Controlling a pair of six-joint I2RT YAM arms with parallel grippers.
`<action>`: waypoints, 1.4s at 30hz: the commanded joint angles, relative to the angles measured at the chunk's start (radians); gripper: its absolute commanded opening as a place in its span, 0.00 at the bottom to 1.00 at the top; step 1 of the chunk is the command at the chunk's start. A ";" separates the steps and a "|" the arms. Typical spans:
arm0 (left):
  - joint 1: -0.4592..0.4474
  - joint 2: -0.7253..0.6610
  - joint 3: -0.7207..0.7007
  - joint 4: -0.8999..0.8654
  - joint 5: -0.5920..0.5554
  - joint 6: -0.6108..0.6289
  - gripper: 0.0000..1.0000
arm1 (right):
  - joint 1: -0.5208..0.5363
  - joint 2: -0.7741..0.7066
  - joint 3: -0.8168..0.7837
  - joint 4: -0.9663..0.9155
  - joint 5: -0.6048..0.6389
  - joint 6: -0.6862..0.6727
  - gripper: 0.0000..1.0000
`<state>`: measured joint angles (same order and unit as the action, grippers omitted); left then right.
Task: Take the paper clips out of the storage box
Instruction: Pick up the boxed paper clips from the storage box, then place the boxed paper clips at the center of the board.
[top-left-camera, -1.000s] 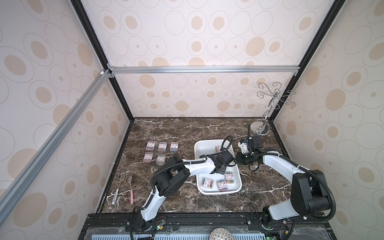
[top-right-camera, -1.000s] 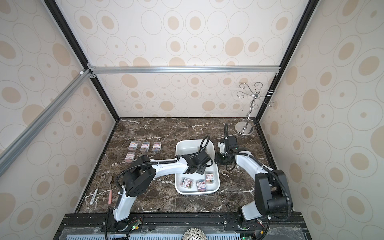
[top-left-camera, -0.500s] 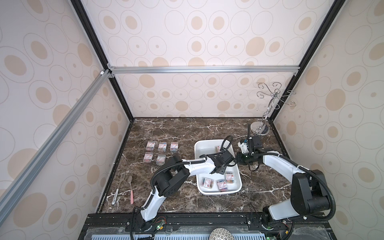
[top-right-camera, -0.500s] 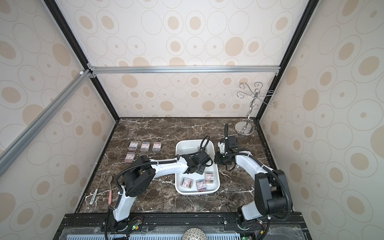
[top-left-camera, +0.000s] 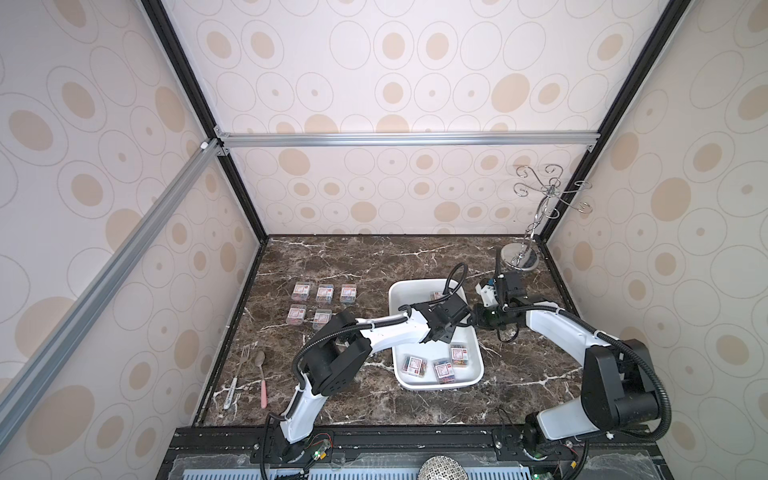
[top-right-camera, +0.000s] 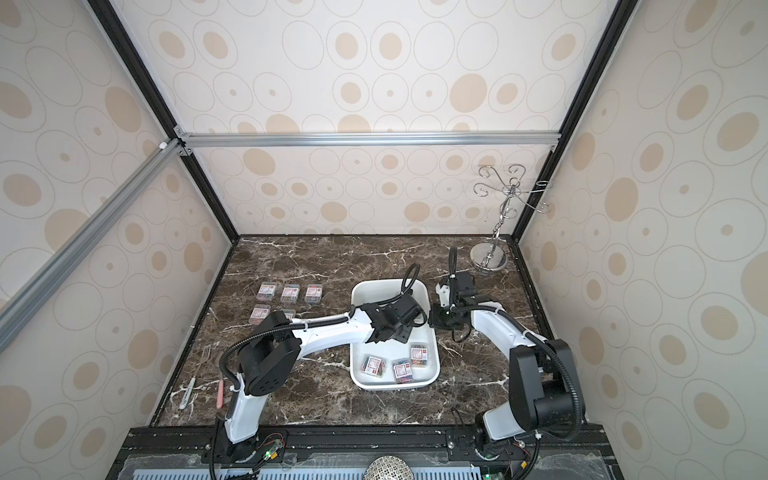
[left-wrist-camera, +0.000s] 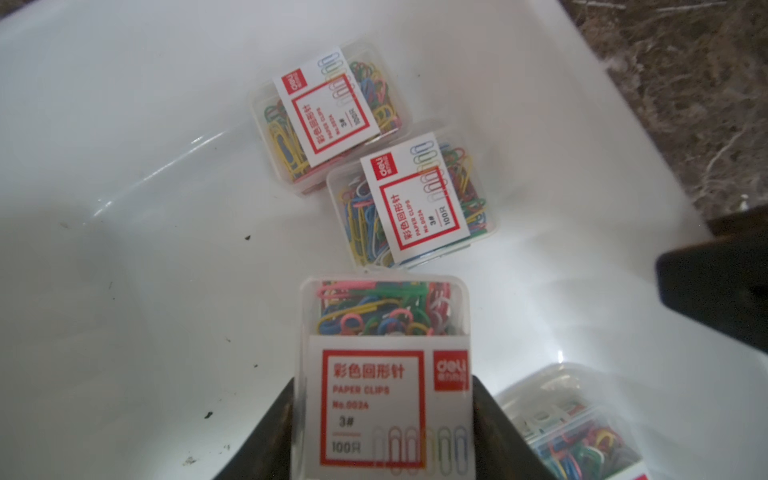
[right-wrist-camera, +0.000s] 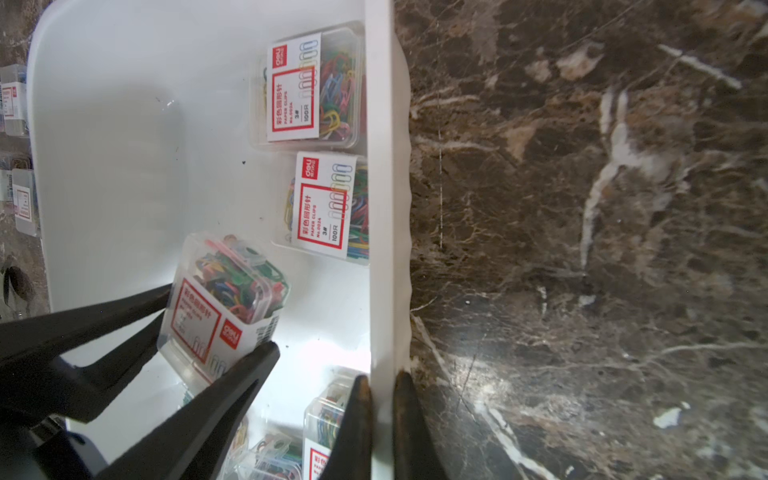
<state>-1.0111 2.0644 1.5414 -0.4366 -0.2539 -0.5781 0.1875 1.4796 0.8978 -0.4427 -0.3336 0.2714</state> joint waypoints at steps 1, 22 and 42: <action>-0.001 -0.032 0.034 -0.024 -0.036 0.019 0.55 | -0.002 0.012 0.000 0.001 -0.012 -0.016 0.08; 0.085 -0.123 -0.002 -0.034 -0.060 0.073 0.55 | -0.002 0.016 -0.005 0.005 -0.016 -0.014 0.08; 0.253 -0.347 -0.202 -0.042 -0.104 0.116 0.56 | -0.002 0.029 0.005 0.001 -0.017 -0.013 0.08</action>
<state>-0.7860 1.7653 1.3590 -0.4618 -0.3233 -0.4824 0.1837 1.4826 0.8978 -0.4408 -0.3408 0.2714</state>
